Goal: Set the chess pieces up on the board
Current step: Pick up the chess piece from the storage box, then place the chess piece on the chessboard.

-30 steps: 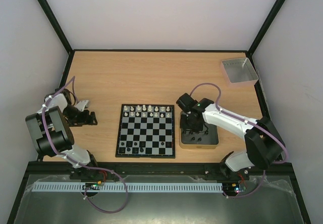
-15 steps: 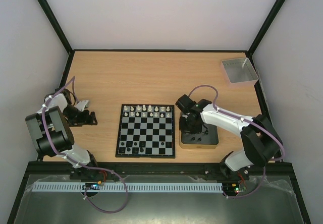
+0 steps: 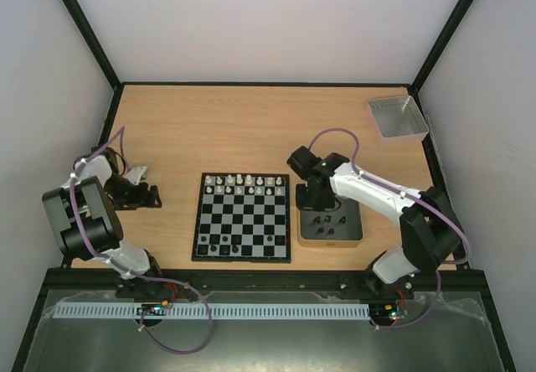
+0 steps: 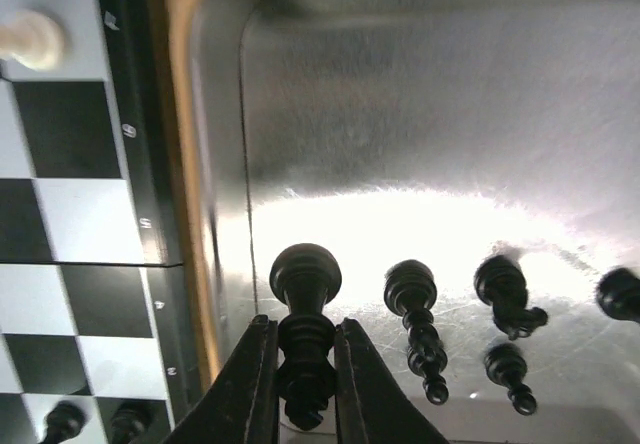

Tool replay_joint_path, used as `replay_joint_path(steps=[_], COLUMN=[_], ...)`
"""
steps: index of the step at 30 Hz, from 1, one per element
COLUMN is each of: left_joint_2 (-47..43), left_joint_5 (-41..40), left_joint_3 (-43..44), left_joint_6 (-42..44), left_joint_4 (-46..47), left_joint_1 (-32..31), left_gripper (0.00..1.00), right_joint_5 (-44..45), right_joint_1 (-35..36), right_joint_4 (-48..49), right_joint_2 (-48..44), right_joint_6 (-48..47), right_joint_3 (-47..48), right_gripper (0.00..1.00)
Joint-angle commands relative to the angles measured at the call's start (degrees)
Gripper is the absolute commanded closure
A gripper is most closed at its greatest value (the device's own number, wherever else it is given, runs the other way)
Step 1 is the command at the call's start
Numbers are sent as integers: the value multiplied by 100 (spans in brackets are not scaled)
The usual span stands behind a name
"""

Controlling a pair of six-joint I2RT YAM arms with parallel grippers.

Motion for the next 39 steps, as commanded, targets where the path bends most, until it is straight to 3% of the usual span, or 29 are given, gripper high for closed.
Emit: replay_joint_path(steps=[1,7,11,16,23,39], left_joint_2=[96,91,80,63,20,19], left_joint_5=[72,80,88,73,55,64], left_joint_3=[-63,-64,-65,-64,-61,-64], left_joint_6=[34,36,44,35,24,22], left_joint_4=[-104,-103,-100,-93,-89,-94], left_joint_1=[-16,-12,-15,-16,-16,-22], left_gripper=[10,10,10,10,10,10], right_joint_5=[505,325,333,243,163,41], right_joint_1=[31,1040,2044,2639,3087,3379], right_joint_4=[-988,-1585,-1573,-1314,-971,-574], right_joint_2=[-142,121,671,1339,1994,2290], right_joint_6=[-228,-156,79,241,275,385], right_joint_3=[734,1678,2247,2766,2888,2615], right_gripper=[91,91,91,91,92,92])
